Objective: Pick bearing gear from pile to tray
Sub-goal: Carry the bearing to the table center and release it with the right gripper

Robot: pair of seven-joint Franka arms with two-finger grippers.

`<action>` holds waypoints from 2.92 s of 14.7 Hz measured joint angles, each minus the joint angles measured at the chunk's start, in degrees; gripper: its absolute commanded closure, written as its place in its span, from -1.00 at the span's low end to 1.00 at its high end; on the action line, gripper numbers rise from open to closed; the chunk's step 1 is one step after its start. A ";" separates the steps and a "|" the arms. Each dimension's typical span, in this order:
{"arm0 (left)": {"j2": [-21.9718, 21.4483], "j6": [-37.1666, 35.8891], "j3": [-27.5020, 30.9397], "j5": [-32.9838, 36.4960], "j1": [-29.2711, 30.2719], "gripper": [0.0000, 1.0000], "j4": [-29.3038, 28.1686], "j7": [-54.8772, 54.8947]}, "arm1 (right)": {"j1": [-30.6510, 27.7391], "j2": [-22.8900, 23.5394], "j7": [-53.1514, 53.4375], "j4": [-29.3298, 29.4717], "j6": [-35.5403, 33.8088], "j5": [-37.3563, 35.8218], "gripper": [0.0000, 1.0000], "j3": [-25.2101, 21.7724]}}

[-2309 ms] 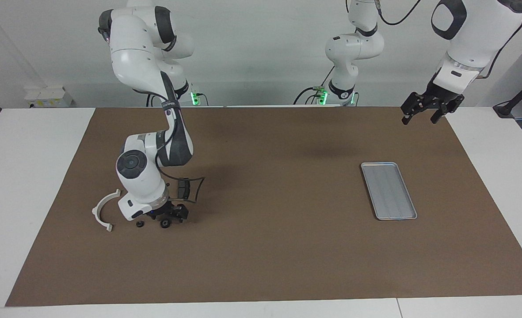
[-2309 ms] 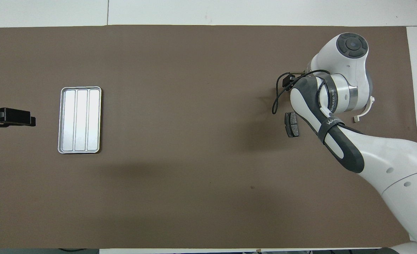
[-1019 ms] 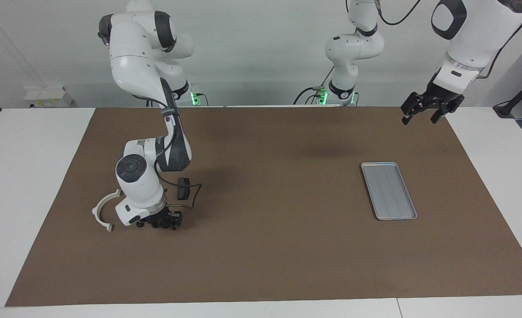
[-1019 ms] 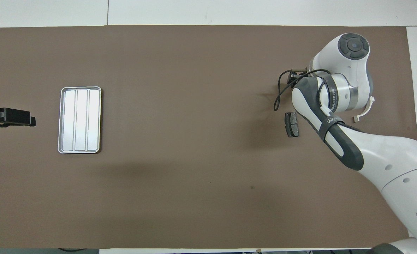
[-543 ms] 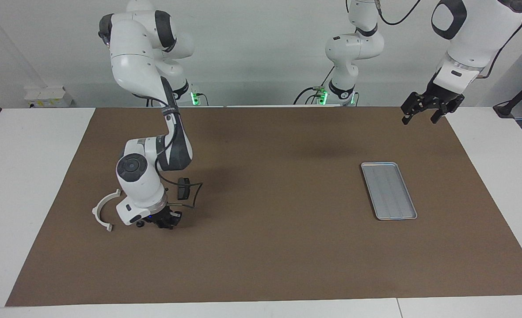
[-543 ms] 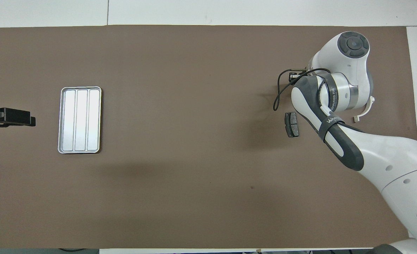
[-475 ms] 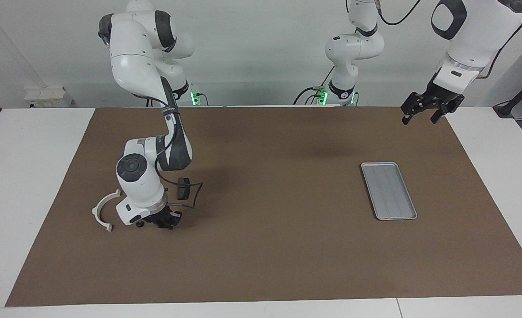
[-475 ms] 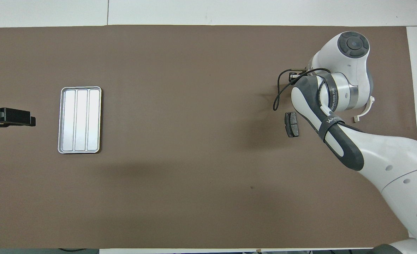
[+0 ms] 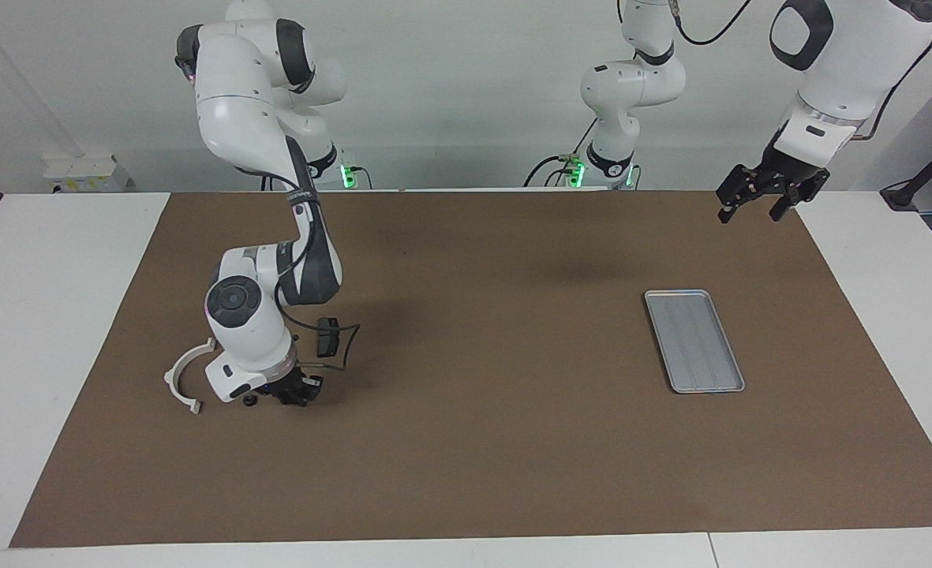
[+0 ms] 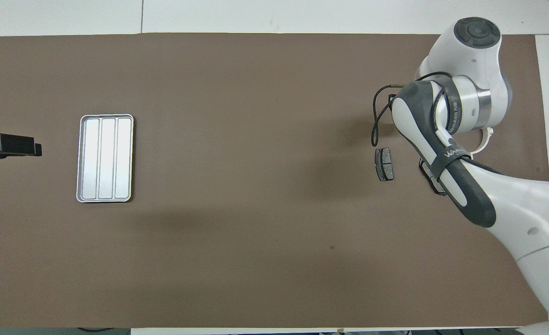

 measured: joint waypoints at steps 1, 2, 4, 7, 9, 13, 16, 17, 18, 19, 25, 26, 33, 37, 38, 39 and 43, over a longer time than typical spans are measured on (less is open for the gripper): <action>0.00 0.34 0.04 0.00 0.01 -1.00 -0.02 0.00 | 0.38 -1.31 0.00 3.56 -6.66 0.11 1.00 1.15; 0.00 0.42 0.04 0.00 0.01 -1.00 -0.03 0.00 | 1.06 -2.51 0.93 7.13 -12.51 0.56 1.00 2.59; 0.00 0.37 0.02 0.00 0.01 -1.00 -0.08 0.00 | 3.50 -4.08 9.74 12.45 -19.70 3.02 1.00 5.37; 0.00 0.35 -0.65 0.00 -0.13 -1.00 -0.29 -1.95 | 11.12 -4.53 31.03 14.84 -19.62 4.77 1.00 8.66; 0.00 0.35 -1.10 0.00 -0.34 -1.00 -0.48 -2.50 | 17.79 -4.34 44.04 14.83 -15.31 4.83 1.00 9.30; -0.14 0.37 -1.23 0.84 -0.34 -1.00 -1.38 -2.54 | 25.89 -2.99 57.02 13.24 -7.90 4.76 1.00 9.28; -0.60 0.57 -1.20 1.02 -0.33 -1.00 -2.46 -2.54 | 26.67 -1.72 58.49 9.06 -2.40 4.38 1.00 9.18; -0.86 1.33 -1.14 1.09 -0.31 -1.00 -3.14 -2.54 | 27.02 -1.01 59.10 8.05 -1.22 3.32 1.00 9.19; -1.18 2.62 -1.05 1.13 -0.29 -1.00 -4.08 -2.54 | 27.72 0.07 60.66 7.30 0.34 1.47 1.00 9.19; -1.47 3.97 -0.96 1.15 -0.28 -1.00 -5.01 -2.54 | 28.69 1.46 62.45 6.75 2.33 -0.26 1.00 9.19; -2.12 5.22 -1.28 1.15 -0.36 -1.00 -6.57 -2.74 | 30.74 8.65 65.55 4.13 13.75 -3.28 1.00 8.90; -2.14 5.22 -1.32 1.15 -0.40 -1.00 -6.66 -2.74 | 30.60 8.95 65.55 3.40 14.78 -4.10 1.00 8.87; -2.67 5.89 -1.40 1.16 -1.11 -1.00 -7.88 -2.74 | 30.47 8.31 65.64 -1.55 20.23 -5.52 -0.26 8.70; -2.72 9.10 -1.31 1.16 -1.09 -1.00 -8.77 -2.74 | 30.33 8.16 66.58 0.64 12.68 -5.73 -1.00 8.51; -2.72 9.49 -1.31 1.16 -1.09 -1.00 -8.89 -2.74 | 29.97 8.02 66.60 3.03 8.98 -5.73 -1.00 8.36; -2.72 9.84 -1.31 1.16 -1.09 -1.00 -8.94 -2.74 | 29.19 7.80 66.57 6.04 5.04 -5.73 -1.00 8.38; -2.70 10.48 -1.44 1.16 -1.26 -1.00 -9.02 -3.53 | 20.93 3.80 53.12 15.01 -8.95 -4.83 -1.00 9.48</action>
